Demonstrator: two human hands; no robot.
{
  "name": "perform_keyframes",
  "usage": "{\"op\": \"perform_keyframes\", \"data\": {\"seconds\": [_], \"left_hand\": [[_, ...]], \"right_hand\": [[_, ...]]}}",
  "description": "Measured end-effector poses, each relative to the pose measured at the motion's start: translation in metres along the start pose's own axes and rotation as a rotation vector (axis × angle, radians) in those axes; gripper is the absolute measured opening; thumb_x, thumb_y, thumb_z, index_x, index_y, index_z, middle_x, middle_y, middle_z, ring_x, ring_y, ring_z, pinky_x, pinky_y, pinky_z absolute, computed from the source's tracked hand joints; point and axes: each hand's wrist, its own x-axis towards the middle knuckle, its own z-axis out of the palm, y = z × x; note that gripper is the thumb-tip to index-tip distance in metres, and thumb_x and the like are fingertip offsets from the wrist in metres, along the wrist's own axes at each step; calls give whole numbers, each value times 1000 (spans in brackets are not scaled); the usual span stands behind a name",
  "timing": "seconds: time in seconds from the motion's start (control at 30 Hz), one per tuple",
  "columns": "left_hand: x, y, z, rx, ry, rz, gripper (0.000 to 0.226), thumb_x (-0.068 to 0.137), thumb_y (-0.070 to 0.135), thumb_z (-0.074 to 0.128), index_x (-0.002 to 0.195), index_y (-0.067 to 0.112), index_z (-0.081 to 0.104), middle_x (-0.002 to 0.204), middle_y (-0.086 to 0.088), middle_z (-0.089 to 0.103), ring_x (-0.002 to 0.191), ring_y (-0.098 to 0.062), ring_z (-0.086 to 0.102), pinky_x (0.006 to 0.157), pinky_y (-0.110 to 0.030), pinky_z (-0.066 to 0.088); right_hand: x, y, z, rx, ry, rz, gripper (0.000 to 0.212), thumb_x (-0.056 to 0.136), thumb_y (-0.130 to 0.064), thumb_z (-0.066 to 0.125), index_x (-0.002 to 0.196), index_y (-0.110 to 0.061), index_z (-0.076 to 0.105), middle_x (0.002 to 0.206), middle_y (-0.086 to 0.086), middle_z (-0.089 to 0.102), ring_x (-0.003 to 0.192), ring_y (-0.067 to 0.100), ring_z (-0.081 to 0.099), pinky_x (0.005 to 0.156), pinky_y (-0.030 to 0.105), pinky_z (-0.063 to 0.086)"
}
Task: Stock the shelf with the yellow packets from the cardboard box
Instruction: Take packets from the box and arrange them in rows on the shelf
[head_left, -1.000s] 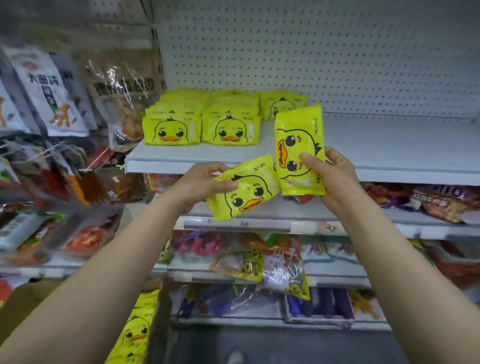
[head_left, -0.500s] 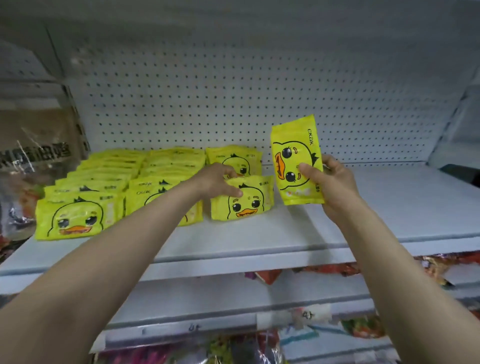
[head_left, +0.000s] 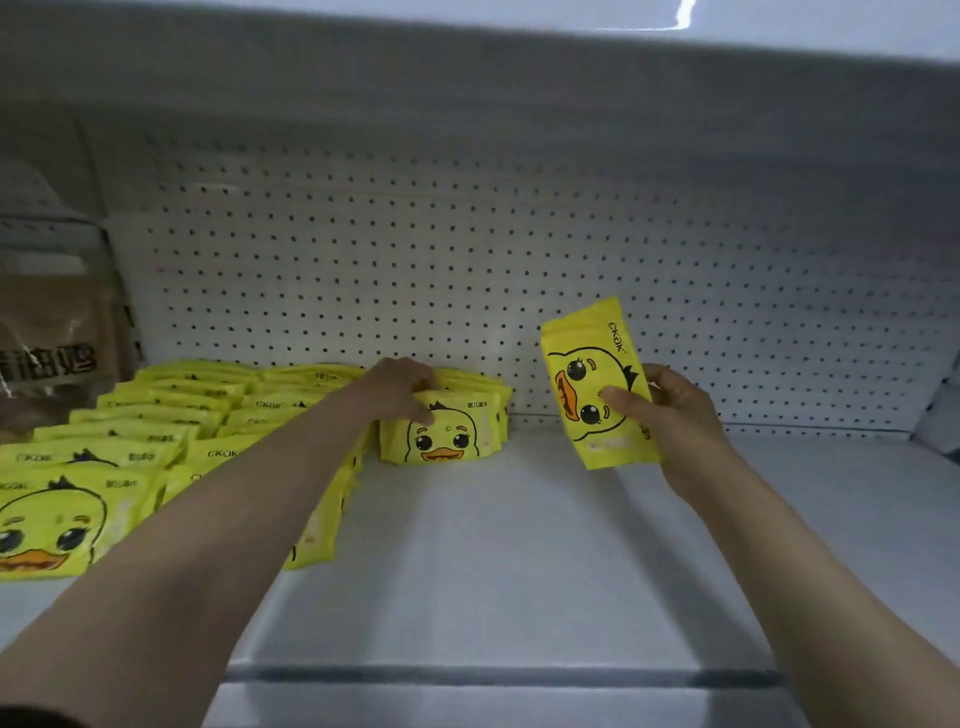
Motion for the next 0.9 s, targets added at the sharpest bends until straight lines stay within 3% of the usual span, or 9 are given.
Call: {"op": "perform_keyframes", "data": {"seconds": [0.07,0.23,0.4,0.5,0.6,0.7,0.9], "left_hand": [[5,-5,0,-4,6,-2,49,76,26,80,120,20,61,113,0,57,100,-17,51,79,-24,36],[8,-10,6,-13,61,-12,48,73,21,81,115,23,58,118,0,58,110,-20,54,89,-31,45],[3,-15,13,-39,198,-60,51,61,29,87,96,20,51,99,-2,55,99,-25,52,74,-32,42],[-5,-12,16,-12,233,-72,57,67,35,84,111,18,53,109,-3,52,109,-25,45,80,-31,39],[-21,-7,7,-62,253,-84,65,74,40,79,128,19,50,125,-6,49,121,-26,39,93,-34,38],[-48,-10,-4,-138,267,-83,63,80,43,74,133,22,49,133,-7,48,126,-26,37,98,-36,36],[-101,-20,-1,16,154,-188,69,91,57,51,147,18,35,151,-8,35,142,-29,23,112,-39,29]], "right_hand": [[8,4,-2,-24,-3,0,26,77,-7,79,100,-14,68,91,2,77,77,21,73,67,36,59],[19,13,5,-49,-34,-4,27,77,-7,80,102,-14,69,93,2,76,82,23,73,76,41,59],[24,18,22,-107,-103,-10,27,77,-7,80,98,-17,68,95,2,76,79,16,73,68,32,58],[28,21,35,-196,-163,-32,26,76,-4,81,94,-17,68,92,0,74,73,9,71,63,24,56],[38,24,47,-352,-223,-71,26,72,-9,84,92,-19,71,93,0,74,82,16,71,72,30,57],[51,25,63,-553,-311,-99,29,70,-13,86,93,-23,72,93,-3,73,87,16,69,76,28,53],[62,30,111,-795,-531,-109,38,67,-15,90,99,-25,71,98,-4,70,90,10,63,74,18,46]]}}
